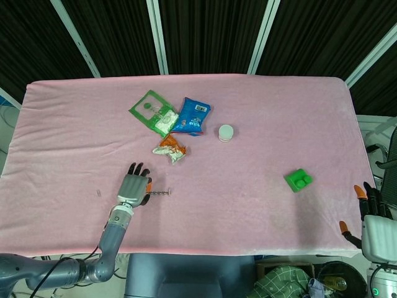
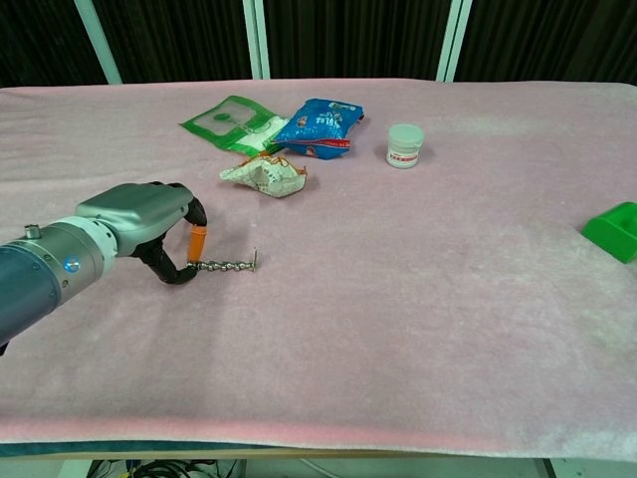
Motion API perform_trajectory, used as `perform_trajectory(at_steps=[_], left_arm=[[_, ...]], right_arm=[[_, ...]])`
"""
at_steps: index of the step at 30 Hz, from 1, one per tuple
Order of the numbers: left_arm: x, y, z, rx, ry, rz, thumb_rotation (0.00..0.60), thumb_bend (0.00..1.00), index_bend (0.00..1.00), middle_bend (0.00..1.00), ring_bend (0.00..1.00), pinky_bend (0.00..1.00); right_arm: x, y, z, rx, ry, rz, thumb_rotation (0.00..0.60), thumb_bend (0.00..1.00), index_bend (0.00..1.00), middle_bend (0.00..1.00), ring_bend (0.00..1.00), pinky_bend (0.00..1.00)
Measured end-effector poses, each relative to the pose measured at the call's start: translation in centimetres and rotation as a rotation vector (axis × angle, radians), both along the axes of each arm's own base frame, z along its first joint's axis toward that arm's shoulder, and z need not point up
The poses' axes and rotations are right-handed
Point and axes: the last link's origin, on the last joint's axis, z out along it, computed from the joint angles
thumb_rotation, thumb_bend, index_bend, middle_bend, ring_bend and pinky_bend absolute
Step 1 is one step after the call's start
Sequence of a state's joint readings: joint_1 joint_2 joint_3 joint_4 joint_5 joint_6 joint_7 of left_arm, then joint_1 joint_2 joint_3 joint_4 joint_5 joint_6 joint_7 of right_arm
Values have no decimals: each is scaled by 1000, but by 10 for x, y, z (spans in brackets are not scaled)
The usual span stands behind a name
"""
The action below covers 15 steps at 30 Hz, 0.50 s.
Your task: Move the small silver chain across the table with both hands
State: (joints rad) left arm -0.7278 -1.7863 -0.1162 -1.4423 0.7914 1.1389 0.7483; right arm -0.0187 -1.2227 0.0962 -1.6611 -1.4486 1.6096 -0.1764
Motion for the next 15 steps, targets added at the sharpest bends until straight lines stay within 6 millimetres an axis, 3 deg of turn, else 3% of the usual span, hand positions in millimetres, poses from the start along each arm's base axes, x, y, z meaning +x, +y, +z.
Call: perform_trajectory(at_steps=[15], left_arm=[[-1, 1, -2, -3, 7, 7, 600, 427, 593, 228, 0, 0]], right_arm=[[1, 0, 0, -3, -5, 4, 600, 195, 88, 0, 18, 218]])
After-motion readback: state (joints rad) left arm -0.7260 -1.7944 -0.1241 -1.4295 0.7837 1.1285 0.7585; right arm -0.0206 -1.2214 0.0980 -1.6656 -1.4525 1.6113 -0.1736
